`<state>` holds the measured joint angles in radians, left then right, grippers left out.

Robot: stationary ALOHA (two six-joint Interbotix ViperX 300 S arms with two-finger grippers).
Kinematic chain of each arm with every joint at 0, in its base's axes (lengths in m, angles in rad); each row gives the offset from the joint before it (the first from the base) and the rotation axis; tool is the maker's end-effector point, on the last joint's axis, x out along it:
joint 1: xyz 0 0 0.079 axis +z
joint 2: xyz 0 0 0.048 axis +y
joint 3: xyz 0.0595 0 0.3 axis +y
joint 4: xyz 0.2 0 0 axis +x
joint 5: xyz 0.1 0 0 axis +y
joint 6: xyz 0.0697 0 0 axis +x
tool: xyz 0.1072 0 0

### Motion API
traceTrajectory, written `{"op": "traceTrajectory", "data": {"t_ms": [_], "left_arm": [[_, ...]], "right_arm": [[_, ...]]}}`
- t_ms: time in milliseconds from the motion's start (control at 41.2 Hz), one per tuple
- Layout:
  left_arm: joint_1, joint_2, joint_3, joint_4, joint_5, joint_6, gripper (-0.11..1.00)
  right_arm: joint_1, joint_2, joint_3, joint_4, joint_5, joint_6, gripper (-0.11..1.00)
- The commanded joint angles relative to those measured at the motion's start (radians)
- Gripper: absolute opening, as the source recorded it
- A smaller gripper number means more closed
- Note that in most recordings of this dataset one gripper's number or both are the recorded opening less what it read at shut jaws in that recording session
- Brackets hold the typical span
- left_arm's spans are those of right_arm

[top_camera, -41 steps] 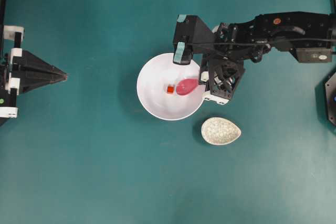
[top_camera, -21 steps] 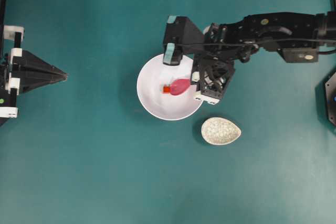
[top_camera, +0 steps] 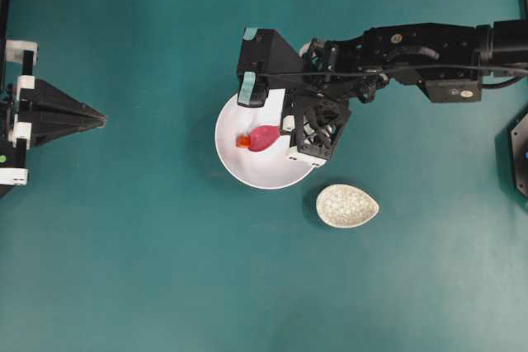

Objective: Grip the spoon and scoop the red block from the bowl with right arm.

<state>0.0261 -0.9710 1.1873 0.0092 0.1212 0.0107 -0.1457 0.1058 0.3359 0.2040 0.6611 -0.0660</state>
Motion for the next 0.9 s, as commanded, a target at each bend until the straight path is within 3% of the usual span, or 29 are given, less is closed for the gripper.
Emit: {"op": "traceTrajectory", "data": {"t_ms": [0, 874], "left_arm": [[0.002, 0.006, -0.011, 0.002, -0.012, 0.002, 0.0], [0.002, 0.002, -0.012, 0.002, -0.014, -0.003, 0.0]], "right_arm": [[0.005, -0.015, -0.025, -0.002, -0.015, 0.005, 0.25], [0.005, -0.023, -0.043, 0.005, -0.077, 0.018, 0.25]]}}
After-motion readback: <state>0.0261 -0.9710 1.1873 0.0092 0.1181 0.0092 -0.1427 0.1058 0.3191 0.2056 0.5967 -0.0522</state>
